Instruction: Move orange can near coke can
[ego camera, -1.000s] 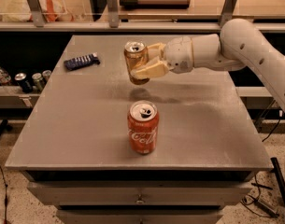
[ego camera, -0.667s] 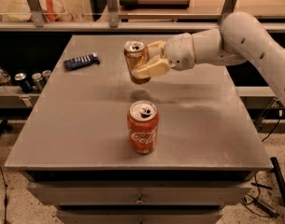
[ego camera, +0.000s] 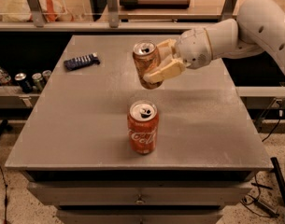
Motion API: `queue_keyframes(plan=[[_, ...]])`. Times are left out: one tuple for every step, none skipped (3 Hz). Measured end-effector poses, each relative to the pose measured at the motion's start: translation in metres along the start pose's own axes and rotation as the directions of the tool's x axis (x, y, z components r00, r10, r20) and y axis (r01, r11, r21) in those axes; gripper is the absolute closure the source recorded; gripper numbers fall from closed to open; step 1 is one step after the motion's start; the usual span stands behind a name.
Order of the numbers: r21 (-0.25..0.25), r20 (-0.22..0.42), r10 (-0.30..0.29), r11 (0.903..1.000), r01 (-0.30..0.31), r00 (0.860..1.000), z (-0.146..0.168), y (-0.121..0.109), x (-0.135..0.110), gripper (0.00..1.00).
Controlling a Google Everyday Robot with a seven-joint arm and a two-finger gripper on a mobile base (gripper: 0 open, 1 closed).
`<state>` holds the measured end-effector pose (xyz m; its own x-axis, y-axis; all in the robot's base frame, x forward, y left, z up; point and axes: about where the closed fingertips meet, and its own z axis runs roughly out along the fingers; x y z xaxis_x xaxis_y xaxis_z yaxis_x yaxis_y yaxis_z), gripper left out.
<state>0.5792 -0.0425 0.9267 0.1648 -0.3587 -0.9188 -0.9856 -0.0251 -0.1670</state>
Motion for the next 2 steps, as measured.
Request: queue_keyframes(plan=[[-0.056, 0.021, 0.018, 0.9983, -0.016, 1.0, -0.005, 0.02, 0.001, 1.0], [-0.113, 0.06, 0.048, 0.9927, -0.041, 0.997, -0.004, 0.035, 0.007, 1.0]])
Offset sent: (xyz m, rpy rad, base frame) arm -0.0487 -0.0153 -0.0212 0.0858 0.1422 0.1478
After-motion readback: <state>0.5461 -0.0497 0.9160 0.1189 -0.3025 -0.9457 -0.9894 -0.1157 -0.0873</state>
